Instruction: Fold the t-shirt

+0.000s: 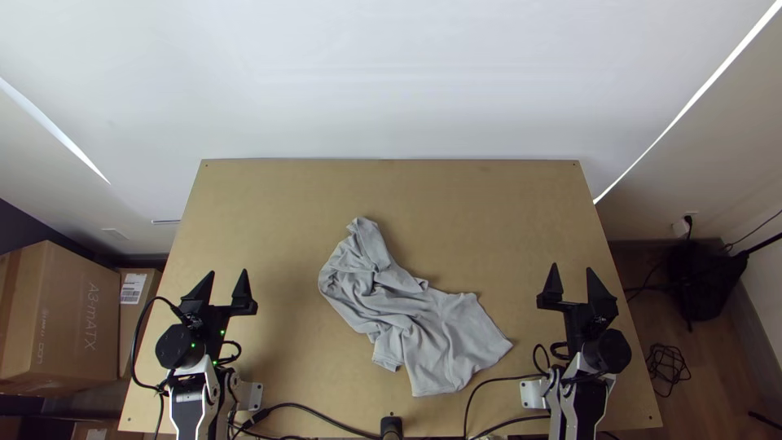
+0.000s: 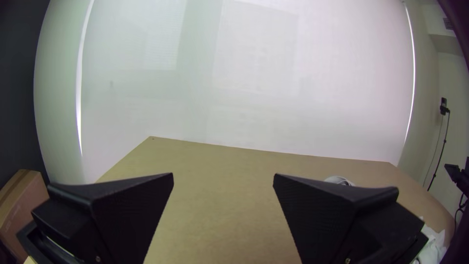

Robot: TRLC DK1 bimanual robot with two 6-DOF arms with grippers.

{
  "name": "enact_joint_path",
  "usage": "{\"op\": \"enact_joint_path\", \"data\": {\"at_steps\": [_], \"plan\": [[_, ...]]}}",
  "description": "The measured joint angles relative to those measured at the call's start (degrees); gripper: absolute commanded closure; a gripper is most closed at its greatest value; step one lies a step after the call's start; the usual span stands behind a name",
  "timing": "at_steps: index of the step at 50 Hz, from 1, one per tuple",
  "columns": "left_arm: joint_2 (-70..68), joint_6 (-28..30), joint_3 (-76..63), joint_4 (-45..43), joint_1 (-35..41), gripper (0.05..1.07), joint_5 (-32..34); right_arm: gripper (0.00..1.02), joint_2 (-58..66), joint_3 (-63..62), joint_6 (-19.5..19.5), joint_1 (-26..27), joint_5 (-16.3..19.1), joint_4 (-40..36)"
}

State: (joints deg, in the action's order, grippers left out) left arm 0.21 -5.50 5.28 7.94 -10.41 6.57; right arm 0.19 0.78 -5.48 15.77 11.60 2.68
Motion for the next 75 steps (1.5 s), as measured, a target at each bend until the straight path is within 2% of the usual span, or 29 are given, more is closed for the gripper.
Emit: {"op": "enact_joint_path", "data": {"at_steps": [70,75], "plan": [[0.00,0.00,0.07,0.24,0.00,0.09,0.00,0.04,0.00,0.00,0.00,0.00,0.00,-0.02],[0.00,0.00,0.07,0.24,0.00,0.09,0.00,0.04,0.00,0.00,-0.04,-1.16,-0.07,-0.02]]}}
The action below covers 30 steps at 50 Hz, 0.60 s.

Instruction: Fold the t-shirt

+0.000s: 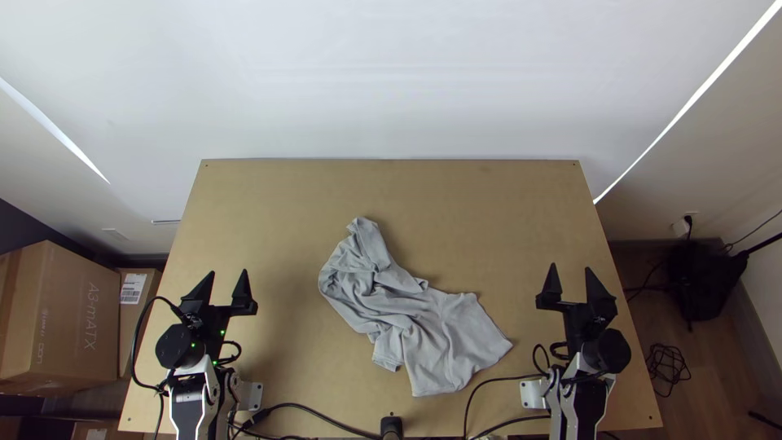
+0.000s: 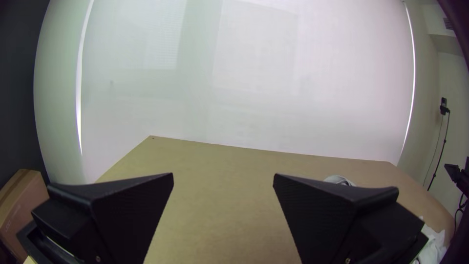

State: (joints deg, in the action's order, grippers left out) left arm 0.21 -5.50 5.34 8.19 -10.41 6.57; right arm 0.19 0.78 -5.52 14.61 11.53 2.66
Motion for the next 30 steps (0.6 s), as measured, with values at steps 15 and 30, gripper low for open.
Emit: {"op": "enact_joint_path", "data": {"at_steps": [15,30], "plan": [[0.00,-1.29,0.00,0.00,2.40,0.09,0.02,0.04,0.00,0.02,-3.41,-10.40,-6.51,-1.31],[0.20,-1.22,0.13,-0.20,5.22,0.09,0.02,0.04,0.02,0.35,-3.48,-18.16,-9.92,-2.38]]}}
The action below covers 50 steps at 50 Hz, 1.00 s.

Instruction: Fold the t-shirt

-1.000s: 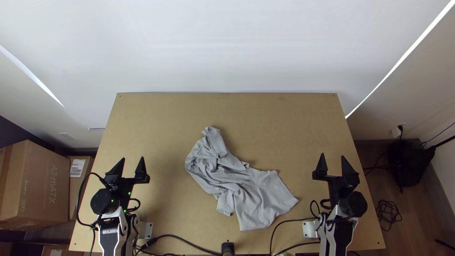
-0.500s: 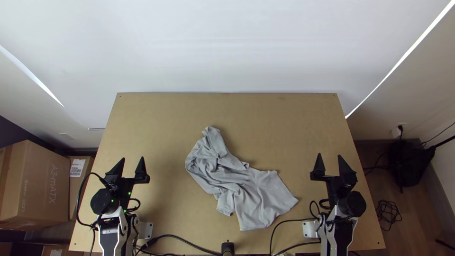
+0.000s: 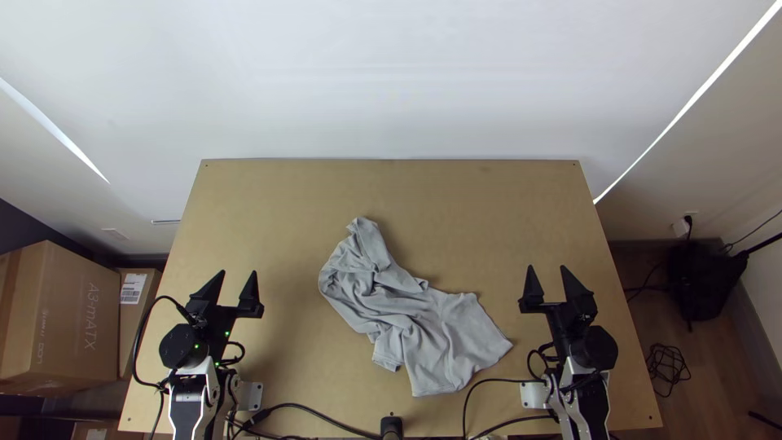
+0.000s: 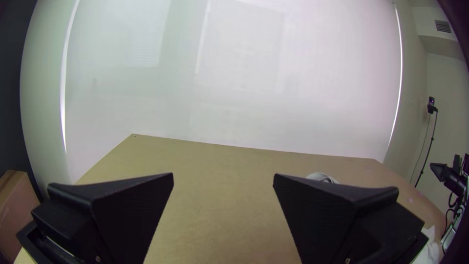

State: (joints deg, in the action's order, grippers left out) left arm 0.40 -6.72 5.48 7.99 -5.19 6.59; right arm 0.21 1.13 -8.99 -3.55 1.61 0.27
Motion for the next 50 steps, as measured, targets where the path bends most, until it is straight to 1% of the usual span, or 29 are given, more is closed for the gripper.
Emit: {"op": "enact_joint_path", "data": {"at_steps": [7,11,14,21,27,32,37,41,45,50], "plan": [[3.21,1.66,1.55,0.02,-0.02,0.09,-0.02,0.04,0.98,1.55,-0.04,-0.98,-0.11,-0.50],[8.74,2.34,5.01,0.04,-0.17,0.09,0.00,0.04,3.96,4.09,-0.17,-1.84,-0.09,0.46],[14.67,2.60,8.98,0.09,-0.17,0.09,0.00,0.04,8.33,7.50,-0.17,-2.32,0.22,0.94],[26.49,2.73,17.97,0.79,-0.17,0.09,0.24,0.04,22.84,19.15,-0.13,-3.56,1.25,0.02],[33.77,2.73,24.30,3.08,-0.09,0.09,0.42,0.04,32.74,28.57,0.04,-3.91,2.27,-3.82],[41.51,2.71,31.30,9.14,0.68,0.09,0.94,0.04,38.16,35.87,-0.22,-5.97,2.29,-10.58],[49.33,2.62,38.60,16.92,1.16,0.09,2.40,0.04,43.93,43.82,-2.19,-9.97,2.43,-19.32],[55.04,1.90,44.24,23.45,1.64,0.09,3.61,0.04,47.80,49.90,-4.85,-13.09,2.51,-25.64],[59.98,0.70,48.39,29.09,1.99,0.09,4.46,0.04,50.27,53.46,-7.69,-15.45,2.64,-29.94],[63.32,-0.83,50.27,31.89,2.10,0.09,4.83,0.04,52.00,55.25,-12.52,-17.49,4.98,-34.12]]}}
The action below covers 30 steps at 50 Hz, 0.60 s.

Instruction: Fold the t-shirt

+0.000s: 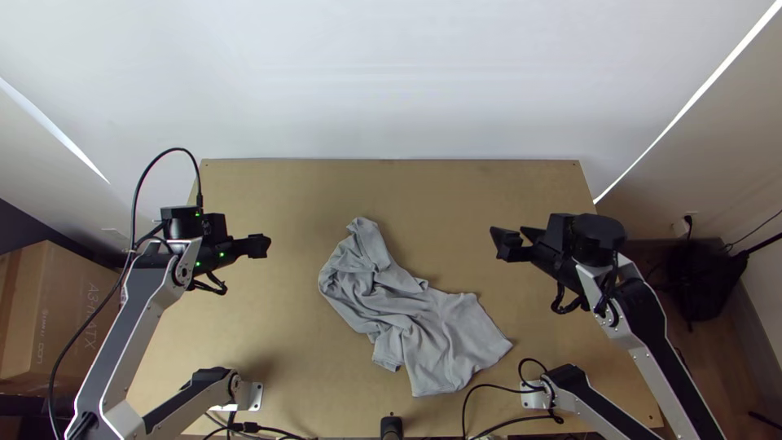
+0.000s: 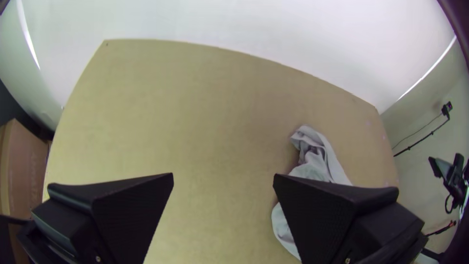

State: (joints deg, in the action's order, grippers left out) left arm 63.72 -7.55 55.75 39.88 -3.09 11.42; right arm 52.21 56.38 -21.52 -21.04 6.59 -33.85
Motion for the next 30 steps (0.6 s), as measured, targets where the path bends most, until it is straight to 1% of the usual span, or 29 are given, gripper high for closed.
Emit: {"op": "enact_joint_path", "data": {"at_steps": [5,8,12,17,20,22,24,30], "plan": [[0.76,-1.16,0.48,2.56,0.00,0.09,0.33,0.04,1.66,0.35,-4.81,-3.13,0.59,-4.94],[1.16,-2.03,1.01,4.28,0.31,0.09,1.11,0.04,2.82,0.35,-7.43,-5.97,0.98,-8.35],[1.60,-3.28,1.46,5.53,1.20,0.09,1.51,0.04,4.63,0.37,-10.91,-10.08,2.51,-12.57],[1.70,-4.48,1.57,6.03,2.84,0.09,1.51,0.04,7.54,0.37,-15.91,-14.73,5.97,-20.33],[1.92,-5.05,2.19,6.34,3.80,0.09,1.53,0.04,9.20,0.35,-19.34,-16.52,9.60,-22.93],[2.03,-5.53,2.73,6.32,4.42,0.09,1.55,0.04,10.03,0.35,-21.88,-17.38,13.03,-24.09],[2.14,-5.81,3.23,6.32,4.94,0.09,1.64,0.04,10.34,0.35,-23.56,-18.27,15.04,-24.35],[2.29,-6.64,4.46,6.32,6.08,0.09,1.64,0.04,10.38,0.22,-27.43,-23.50,16.96,-24.94]]}}
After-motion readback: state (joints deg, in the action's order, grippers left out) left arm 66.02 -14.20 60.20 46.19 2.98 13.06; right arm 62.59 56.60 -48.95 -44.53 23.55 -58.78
